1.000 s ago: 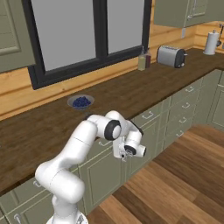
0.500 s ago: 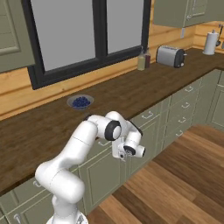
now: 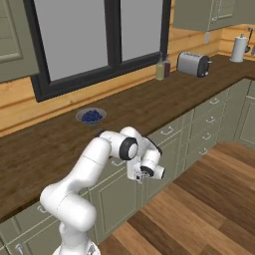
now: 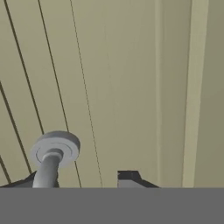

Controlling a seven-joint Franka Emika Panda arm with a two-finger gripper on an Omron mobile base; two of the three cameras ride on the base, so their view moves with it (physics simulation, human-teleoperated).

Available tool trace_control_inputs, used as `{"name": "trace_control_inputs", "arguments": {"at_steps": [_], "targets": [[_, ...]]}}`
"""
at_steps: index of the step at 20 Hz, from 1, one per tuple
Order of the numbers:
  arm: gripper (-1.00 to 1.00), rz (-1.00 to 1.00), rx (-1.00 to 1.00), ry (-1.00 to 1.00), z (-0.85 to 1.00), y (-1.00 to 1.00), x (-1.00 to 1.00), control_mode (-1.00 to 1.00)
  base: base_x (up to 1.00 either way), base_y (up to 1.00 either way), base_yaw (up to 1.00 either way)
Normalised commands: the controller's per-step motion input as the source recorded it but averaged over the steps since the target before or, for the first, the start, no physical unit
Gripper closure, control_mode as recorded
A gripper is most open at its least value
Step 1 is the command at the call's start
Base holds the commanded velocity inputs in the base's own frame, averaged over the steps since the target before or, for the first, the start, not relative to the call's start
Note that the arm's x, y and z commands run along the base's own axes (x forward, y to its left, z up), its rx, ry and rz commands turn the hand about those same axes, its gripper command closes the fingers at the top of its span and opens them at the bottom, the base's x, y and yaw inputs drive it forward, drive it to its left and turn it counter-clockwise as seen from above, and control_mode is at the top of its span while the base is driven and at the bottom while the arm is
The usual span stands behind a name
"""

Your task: Take a straw from the drawer in front and place it inside the glass cup on the dining counter.

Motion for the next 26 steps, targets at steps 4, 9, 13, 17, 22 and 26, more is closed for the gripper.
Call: {"name": "trace_control_inputs", "arguments": {"at_steps": [4, 9, 13, 17, 22, 26], "targets": [[1.0, 0.0, -0.02, 0.0, -0.14, 0.03, -0.12, -1.0, 0.0, 0.0, 0.0], [1.0, 0.0, 0.0, -0.03, -0.06, -0.02, -0.3, -1.0, 0.0, 0.0, 0.0], [1.0, 0.01, 0.0, -0.11, 0.0, -0.23, -0.67, -1.0, 0.0, 0.0, 0.0], [1.0, 0.02, 0.03, -0.11, 0.0, -0.41, -0.82, -1.0, 0.0, 0.0, 0.0], [1.0, 0.01, 0.06, -0.12, 0.0, -0.52, -0.93, -1.0, 0.0, 0.0, 0.0], [1.0, 0.0, 0.08, -0.13, 0.0, -0.52, -0.96, -1.0, 0.0, 0.0, 0.0]]}}
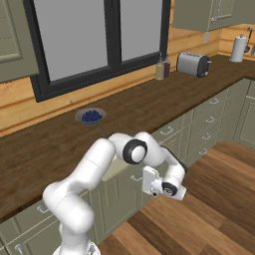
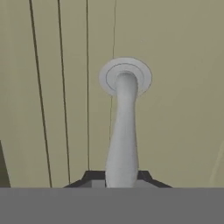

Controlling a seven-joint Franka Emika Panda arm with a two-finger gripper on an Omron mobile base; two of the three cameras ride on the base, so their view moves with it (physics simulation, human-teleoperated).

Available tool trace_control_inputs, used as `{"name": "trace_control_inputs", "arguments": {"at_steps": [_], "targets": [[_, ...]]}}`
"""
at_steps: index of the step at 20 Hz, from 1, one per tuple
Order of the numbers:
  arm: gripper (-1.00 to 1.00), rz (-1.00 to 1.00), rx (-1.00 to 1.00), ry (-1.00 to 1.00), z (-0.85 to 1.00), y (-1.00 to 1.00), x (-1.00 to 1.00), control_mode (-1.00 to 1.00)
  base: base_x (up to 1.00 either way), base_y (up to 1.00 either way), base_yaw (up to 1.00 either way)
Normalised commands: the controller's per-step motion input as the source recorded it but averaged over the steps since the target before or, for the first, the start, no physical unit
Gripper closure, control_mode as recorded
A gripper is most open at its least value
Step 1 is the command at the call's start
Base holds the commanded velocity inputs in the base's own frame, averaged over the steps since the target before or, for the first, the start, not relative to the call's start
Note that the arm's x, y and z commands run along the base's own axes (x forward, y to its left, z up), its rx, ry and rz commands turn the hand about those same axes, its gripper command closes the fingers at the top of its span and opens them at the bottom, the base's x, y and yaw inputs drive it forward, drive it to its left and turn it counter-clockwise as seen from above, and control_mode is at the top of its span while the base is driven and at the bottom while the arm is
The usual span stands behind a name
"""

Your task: Take a straw from the drawer in front and place it inside the glass cup on the dining counter.

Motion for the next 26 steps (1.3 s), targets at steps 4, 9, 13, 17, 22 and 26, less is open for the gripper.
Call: {"name": "trace_control_inputs", "arguments": {"at_steps": [4, 9, 13, 17, 22, 26], "targets": [[1.0, 0.0, 0.09, -0.1, 0.0, -0.48, -0.87, -1.0, 0.0, 0.0, 0.0], [1.0, 0.0, 0.02, 0.04, -0.11, -0.22, -0.3, -1.0, 0.0, 0.0, 0.0], [-1.0, -0.01, -0.02, 0.04, -0.1, 0.0, -0.08, -1.0, 0.0, 0.0, 0.0], [-1.0, -0.07, 0.0, -0.05, 0.2, -0.05, -0.66, -1.0, 0.0, 0.0, 0.0], [-1.0, -0.03, -0.02, -0.07, 0.58, -0.11, -0.71, -1.0, 0.0, 0.0, 0.0], [-1.0, -0.01, -0.12, 0.0, 0.89, 0.0, -0.42, -1.0, 0.0, 0.0, 0.0]]}}
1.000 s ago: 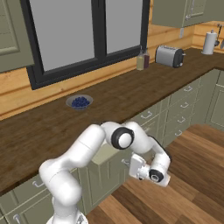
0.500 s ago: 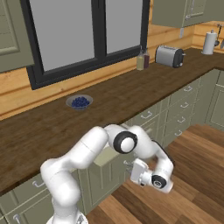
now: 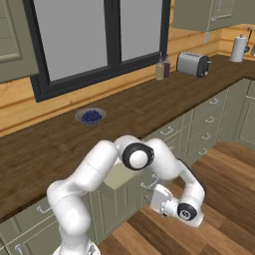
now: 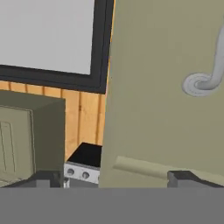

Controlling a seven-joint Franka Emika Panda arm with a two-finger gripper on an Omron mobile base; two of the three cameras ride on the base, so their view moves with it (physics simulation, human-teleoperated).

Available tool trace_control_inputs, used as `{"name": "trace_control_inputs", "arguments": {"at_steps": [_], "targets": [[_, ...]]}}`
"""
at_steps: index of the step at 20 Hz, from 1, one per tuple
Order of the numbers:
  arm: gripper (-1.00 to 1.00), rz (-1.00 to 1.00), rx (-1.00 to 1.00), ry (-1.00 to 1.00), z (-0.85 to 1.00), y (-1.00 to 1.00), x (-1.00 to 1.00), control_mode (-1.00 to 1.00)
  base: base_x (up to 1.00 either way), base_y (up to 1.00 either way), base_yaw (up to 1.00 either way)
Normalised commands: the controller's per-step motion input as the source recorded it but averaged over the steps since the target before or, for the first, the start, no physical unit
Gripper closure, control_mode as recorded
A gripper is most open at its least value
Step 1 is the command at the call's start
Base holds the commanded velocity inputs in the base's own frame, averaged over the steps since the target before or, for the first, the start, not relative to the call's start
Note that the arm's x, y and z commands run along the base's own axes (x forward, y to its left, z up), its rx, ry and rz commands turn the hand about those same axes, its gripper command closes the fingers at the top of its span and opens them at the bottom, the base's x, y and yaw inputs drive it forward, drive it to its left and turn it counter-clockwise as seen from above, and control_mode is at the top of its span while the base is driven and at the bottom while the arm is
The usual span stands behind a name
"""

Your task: Take a straw from the drawer in front and place it inside the glass cup on the dining counter.

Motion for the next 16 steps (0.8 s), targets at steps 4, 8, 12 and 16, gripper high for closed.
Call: {"name": "trace_control_inputs", "arguments": {"at_steps": [4, 8, 12, 16], "targets": [[-1.0, 0.0, -0.31, 0.0, 1.0, 0.14, 0.0, -1.0, 0.0, 0.0, 0.0], [-1.0, -0.02, -0.31, 0.04, 1.0, 0.21, 0.0, -1.0, 0.0, 0.0, 0.0], [-1.0, -0.06, -0.29, 0.1, 0.8, 0.35, 0.17, -1.0, 0.0, 0.0, 0.0], [-1.0, -0.05, -0.25, 0.2, 0.64, 0.39, 0.48, -1.0, 0.0, 0.0, 0.0]]}}
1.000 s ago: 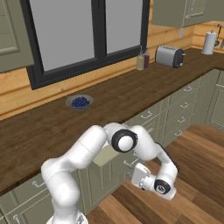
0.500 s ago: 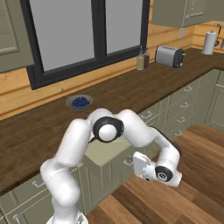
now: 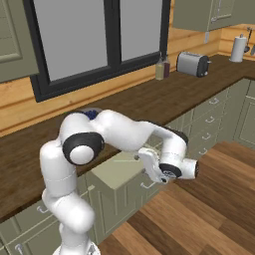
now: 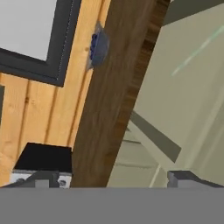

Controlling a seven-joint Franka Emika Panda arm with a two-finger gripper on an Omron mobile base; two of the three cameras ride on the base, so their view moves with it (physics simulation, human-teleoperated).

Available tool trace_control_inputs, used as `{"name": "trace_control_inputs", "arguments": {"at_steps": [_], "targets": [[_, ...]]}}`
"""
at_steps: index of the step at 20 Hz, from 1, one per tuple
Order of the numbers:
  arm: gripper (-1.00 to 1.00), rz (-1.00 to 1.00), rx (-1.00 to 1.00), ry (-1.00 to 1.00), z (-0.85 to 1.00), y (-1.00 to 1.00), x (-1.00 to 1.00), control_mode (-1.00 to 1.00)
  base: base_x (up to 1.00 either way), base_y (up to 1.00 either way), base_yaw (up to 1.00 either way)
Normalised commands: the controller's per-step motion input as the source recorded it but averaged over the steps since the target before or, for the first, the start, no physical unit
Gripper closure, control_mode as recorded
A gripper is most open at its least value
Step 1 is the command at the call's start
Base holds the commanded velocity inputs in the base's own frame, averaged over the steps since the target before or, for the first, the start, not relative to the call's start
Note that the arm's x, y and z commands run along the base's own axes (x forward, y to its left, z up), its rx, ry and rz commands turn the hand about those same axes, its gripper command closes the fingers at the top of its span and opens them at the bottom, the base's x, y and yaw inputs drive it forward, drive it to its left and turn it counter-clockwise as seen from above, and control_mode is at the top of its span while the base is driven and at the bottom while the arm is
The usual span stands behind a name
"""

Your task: Take a straw from the drawer in front and place it inside the glass cup on the dining counter.

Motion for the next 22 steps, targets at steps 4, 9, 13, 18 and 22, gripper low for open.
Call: {"name": "trace_control_inputs", "arguments": {"at_steps": [4, 9, 13, 18, 22], "targets": [[-1.0, 0.0, -0.21, 0.33, 0.48, 0.29, 0.68, -1.0, 0.0, 0.0, 0.0], [-1.0, 0.0, -0.18, 0.29, 0.13, 0.05, 0.54, -1.0, 0.0, 0.0, 0.0], [-1.0, 0.0, -0.17, 0.23, -0.11, 0.0, 0.51, -1.0, 0.0, 0.0, 0.0], [-1.0, 0.0, -0.11, 0.03, -0.23, 0.0, 0.11, -1.0, 0.0, 0.0, 0.0], [-1.0, 0.0, -0.07, 0.1, -0.37, 0.0, 0.27, -1.0, 0.0, 0.0, 0.0]]}}
